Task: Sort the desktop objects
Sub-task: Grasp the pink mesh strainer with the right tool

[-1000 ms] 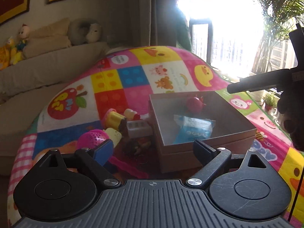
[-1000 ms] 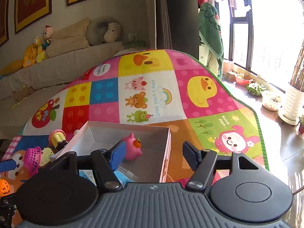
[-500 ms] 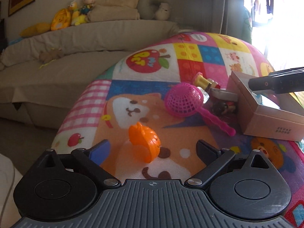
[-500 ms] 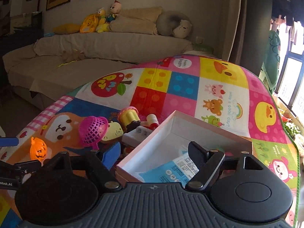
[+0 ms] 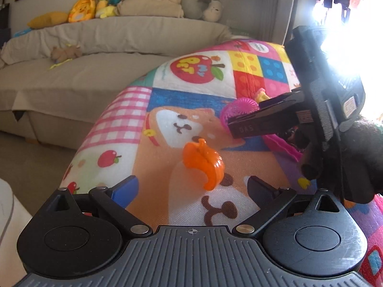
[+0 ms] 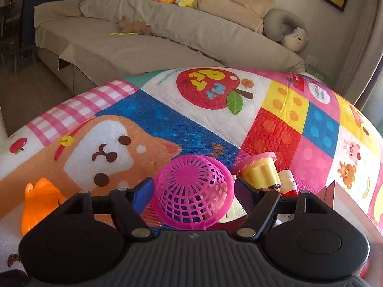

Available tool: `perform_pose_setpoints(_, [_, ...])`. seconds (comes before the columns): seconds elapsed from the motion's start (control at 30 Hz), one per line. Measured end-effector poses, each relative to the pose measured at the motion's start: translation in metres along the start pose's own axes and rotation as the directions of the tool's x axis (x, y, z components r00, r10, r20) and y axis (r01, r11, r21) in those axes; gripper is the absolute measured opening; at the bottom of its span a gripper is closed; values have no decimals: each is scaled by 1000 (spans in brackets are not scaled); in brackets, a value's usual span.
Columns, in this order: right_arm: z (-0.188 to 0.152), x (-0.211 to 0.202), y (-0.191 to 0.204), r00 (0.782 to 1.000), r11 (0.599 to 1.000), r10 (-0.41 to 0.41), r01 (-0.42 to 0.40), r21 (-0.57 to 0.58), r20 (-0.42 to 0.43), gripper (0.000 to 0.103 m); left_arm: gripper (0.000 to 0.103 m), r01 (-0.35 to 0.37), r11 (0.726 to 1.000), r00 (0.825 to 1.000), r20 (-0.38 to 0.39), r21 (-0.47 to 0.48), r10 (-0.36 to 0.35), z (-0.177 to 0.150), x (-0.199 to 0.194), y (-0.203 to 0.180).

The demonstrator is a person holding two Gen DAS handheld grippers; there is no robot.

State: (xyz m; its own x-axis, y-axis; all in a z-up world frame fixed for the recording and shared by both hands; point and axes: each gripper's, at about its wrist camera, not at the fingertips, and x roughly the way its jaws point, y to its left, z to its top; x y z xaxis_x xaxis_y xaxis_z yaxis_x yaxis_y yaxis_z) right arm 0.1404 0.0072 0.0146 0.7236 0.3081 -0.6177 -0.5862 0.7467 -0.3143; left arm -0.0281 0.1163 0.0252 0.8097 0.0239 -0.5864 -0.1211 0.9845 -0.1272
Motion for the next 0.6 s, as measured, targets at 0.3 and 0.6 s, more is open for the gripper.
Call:
perform_pose_setpoints(0.3, [-39,-118,-55,964,938,256,-265,225,68,59,100,57,998,998,-25,9,-57,0,10,-15])
perform_pose_setpoints(0.6, [-145,-184,-119,983,882,181,-149,447,-28,58,101,114,992,990,-88,55,-108,9,42,-54])
